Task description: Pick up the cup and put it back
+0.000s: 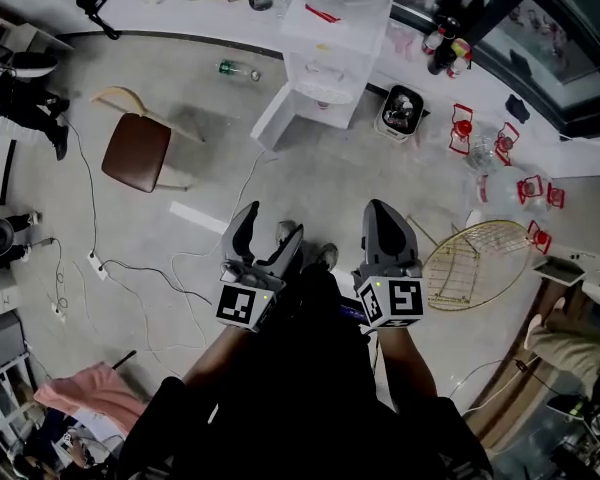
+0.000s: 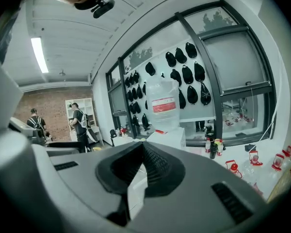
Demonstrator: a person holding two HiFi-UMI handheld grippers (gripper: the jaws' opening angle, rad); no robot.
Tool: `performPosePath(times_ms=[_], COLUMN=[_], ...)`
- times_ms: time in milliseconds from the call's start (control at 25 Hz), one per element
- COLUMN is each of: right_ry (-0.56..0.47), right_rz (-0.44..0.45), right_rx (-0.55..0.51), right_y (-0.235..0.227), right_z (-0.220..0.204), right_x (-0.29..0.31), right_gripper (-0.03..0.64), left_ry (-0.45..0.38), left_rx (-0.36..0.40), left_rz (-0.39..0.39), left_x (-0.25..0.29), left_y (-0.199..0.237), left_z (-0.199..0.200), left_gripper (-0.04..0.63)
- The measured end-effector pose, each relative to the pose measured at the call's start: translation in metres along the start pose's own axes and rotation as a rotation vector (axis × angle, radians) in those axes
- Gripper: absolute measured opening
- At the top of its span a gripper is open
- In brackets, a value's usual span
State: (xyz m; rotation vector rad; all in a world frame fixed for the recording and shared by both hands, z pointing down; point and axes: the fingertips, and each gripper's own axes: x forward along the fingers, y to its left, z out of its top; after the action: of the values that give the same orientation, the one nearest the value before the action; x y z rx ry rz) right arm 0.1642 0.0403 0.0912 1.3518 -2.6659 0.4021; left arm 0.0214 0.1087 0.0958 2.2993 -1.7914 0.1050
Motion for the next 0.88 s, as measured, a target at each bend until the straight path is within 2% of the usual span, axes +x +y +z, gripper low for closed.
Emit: performPosePath(times_ms=[360, 600, 720, 880], right_ry=[0.017, -0.009, -0.017, 0.0], right_rz=[-0.059, -0.111, -0.124, -0.134], right_rx=[0.001, -0.002, 0.001, 0.01], right_y=[-0.057, -0.11, -0.143, -0.182], right_z=[-0.01, -0.024, -0.051, -0.111], right_x=[0.09, 0.153, 0.184, 0.218], right_gripper=[-0.005, -0.005, -0.006, -0.006], left_ry=[0.005, 0.009, 0.005, 0.006], left_rx=[-0.015, 0.012, 0.008, 0.004], left_rz=[-0.056, -0.097, -0.077, -0.046], left_x=[0.11, 0.183, 0.215, 0.25], left_y=[0.045, 0.069, 0.076, 0.088], left_z=[-0.023, -0.049, -0.079, -0.141], left_gripper=[0.321, 0.321, 0.321, 0.321])
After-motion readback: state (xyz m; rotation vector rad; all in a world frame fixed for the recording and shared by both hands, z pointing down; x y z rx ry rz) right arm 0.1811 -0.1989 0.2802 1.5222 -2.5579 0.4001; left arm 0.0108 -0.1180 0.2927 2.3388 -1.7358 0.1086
